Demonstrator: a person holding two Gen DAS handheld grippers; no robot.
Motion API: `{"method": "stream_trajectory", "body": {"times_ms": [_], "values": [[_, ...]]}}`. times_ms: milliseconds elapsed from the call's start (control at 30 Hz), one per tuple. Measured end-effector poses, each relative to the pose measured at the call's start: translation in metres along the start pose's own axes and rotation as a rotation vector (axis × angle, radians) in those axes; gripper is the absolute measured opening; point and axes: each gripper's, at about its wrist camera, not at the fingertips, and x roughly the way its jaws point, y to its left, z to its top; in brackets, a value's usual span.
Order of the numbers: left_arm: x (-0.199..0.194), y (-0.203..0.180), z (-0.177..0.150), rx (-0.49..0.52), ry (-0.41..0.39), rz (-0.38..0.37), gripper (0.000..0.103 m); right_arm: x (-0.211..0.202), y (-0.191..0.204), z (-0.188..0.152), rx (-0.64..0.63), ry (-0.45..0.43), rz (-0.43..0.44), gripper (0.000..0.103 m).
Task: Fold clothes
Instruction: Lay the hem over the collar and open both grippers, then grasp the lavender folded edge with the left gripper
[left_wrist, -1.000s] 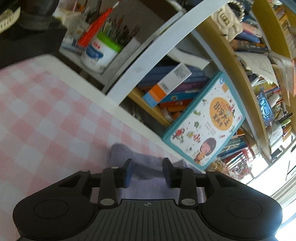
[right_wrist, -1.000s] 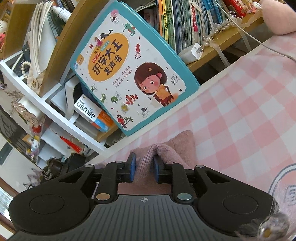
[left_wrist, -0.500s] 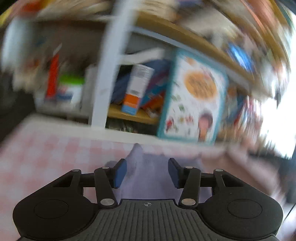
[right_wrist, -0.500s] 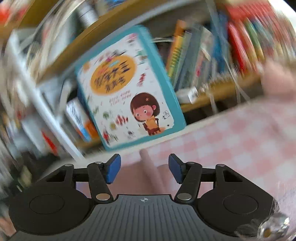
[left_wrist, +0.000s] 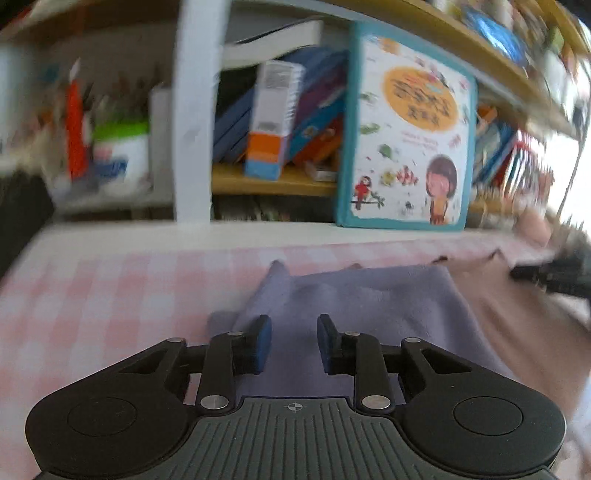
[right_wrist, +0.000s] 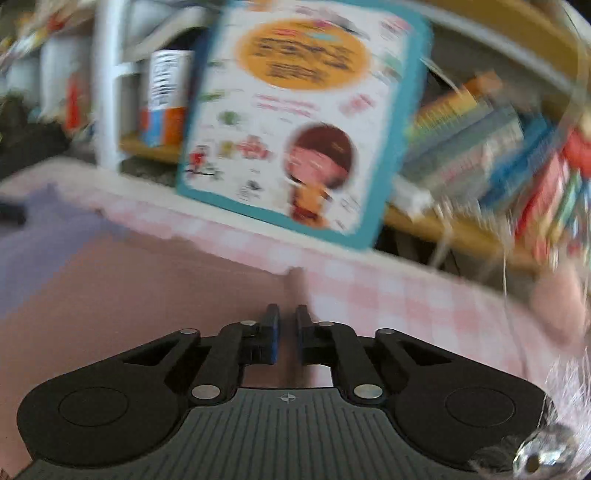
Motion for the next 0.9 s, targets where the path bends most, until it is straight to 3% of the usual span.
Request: {"method": "stream_trajectory", "body": {"times_ms": [67,200,233,267,333,367,567,700,733,767,800,867,900], "values": [[-0.009,0.008,-0.004,-0.047,-0.013,-0.015,0.026,-0.005,-0.014,-0.005,0.079,-0.004,0.029,0.008],[-0.035,0.009,-0.007,-0.057,-0.033,0.027,0.028,-0.023,-0.029,-0.014,0.176,-0.006,0.054,0.014],[-0.042,0.008,-0.009,-0.062,-0.033,0.033,0.036,-0.029,-0.032,-0.016,0.206,-0.006,0.071,0.017],[-0.048,0.008,-0.01,-0.067,-0.032,0.039,0.048,-0.035,-0.035,-0.018,0.235,-0.006,0.087,0.025],[-0.061,0.009,-0.016,-0.093,-0.017,0.022,0.054,-0.048,-0.04,-0.025,0.296,0.002,0.117,0.043],[-0.066,0.01,-0.019,-0.108,-0.009,0.011,0.054,-0.054,-0.04,-0.029,0.316,0.008,0.138,0.046],[-0.069,0.022,-0.037,-0.263,0.043,-0.043,0.054,-0.08,-0.037,-0.05,0.392,0.048,0.228,0.046],[-0.064,0.026,-0.047,-0.345,0.054,-0.095,0.047,-0.084,-0.029,-0.059,0.411,0.073,0.25,0.044],[-0.063,0.026,-0.049,-0.355,0.052,-0.117,0.046,-0.083,-0.027,-0.061,0.419,0.077,0.257,0.041],[-0.063,0.026,-0.051,-0.364,0.05,-0.138,0.044,-0.081,-0.025,-0.062,0.43,0.081,0.266,0.032],[-0.063,0.027,-0.052,-0.36,0.045,-0.134,0.041,-0.079,-0.022,-0.064,0.44,0.085,0.275,0.028],[-0.065,0.033,-0.055,-0.382,0.041,-0.135,0.024,-0.077,-0.017,-0.067,0.45,0.086,0.28,0.027],[-0.066,0.037,-0.057,-0.407,0.041,-0.138,0.024,-0.078,-0.013,-0.067,0.441,0.082,0.275,0.026]]}}
